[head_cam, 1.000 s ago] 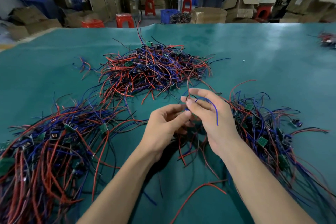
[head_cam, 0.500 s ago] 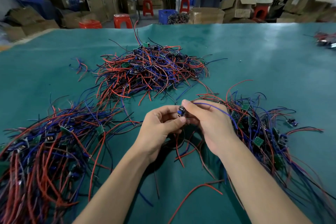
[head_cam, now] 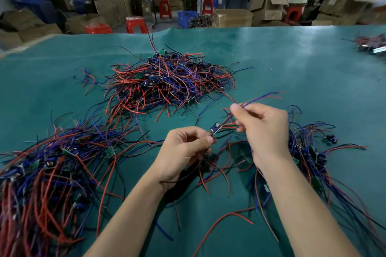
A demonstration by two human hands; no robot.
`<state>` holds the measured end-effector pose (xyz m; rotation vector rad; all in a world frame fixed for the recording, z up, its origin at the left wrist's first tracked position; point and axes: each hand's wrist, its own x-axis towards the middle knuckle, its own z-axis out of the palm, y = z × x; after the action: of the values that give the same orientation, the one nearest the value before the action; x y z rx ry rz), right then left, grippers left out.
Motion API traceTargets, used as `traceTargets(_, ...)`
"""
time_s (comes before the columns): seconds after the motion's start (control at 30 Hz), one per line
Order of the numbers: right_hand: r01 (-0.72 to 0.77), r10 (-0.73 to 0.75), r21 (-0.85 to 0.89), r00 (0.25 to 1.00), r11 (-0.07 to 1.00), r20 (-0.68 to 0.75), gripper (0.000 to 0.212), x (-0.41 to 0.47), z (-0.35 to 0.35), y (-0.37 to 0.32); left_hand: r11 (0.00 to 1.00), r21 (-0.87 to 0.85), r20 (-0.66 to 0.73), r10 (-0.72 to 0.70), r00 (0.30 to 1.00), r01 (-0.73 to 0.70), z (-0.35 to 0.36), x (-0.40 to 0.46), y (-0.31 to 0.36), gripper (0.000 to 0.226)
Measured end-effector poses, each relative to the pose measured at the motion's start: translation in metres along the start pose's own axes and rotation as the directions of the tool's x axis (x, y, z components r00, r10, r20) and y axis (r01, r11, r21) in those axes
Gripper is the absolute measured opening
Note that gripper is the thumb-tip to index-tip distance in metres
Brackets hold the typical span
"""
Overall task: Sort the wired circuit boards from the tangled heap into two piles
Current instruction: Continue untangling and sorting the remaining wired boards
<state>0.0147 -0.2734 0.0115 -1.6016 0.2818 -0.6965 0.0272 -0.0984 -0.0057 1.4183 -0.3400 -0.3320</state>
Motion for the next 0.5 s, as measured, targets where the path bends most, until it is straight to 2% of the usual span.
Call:
traceTargets(0.1, 0.020, -0.007, 0.068, 0.982, 0.997, -0.189, 0.033, 0.009, -0.015, -0.008, 0.999, -0.031, 0.019, -0.018, 1.000, 0.019, 0.001, -0.001, -0.001, 0.011)
traceTargets(0.17, 0.049, 0.017, 0.187, 0.943, 0.981, -0.333, 0.034, 0.014, -0.025, -0.014, 0.999, -0.034, 0.018, -0.028, 0.999, 0.029, 0.002, -0.001, -0.001, 0.009)
traceTargets(0.23, 0.107, 0.029, 0.254, 0.877, 0.961, -0.480, 0.024, 0.018, -0.032, -0.019, 0.999, -0.034, -0.010, -0.022, 1.000, 0.022, 0.002, -0.001, -0.002, 0.009)
traceTargets(0.33, 0.165, 0.013, 0.219, 0.772, 0.962, -0.636, 0.010, 0.020, -0.039, -0.026, 0.998, -0.067, -0.124, -0.008, 0.992, 0.000, -0.001, 0.002, -0.003, 0.012)
traceTargets(0.37, 0.153, -0.006, 0.183, 0.785, 0.971, -0.620, 0.007, 0.018, -0.035, -0.028, 0.996, -0.088, -0.163, -0.003, 0.987, -0.011, -0.002, 0.003, -0.004, 0.012)
traceTargets(0.4, 0.132, -0.035, 0.143, 0.844, 0.981, -0.535, 0.006, 0.013, -0.028, -0.030, 0.993, -0.112, -0.194, -0.005, 0.981, -0.018, -0.003, 0.004, -0.005, 0.013)
traceTargets(0.43, 0.109, -0.075, 0.071, 0.925, 0.992, -0.371, 0.008, 0.006, -0.018, -0.029, 0.990, -0.138, -0.212, -0.012, 0.977, -0.017, -0.004, 0.005, -0.006, 0.012)
traceTargets(0.47, 0.112, -0.121, -0.074, 0.983, 0.991, -0.138, 0.013, -0.003, -0.006, -0.026, 0.987, -0.159, -0.214, -0.018, 0.977, -0.016, -0.004, 0.006, -0.006, 0.013)
traceTargets(0.5, 0.167, -0.146, -0.241, 0.984, 0.956, 0.106, 0.021, -0.013, 0.004, -0.022, 0.986, -0.167, -0.198, -0.013, 0.980, -0.021, -0.004, 0.006, -0.007, 0.013)
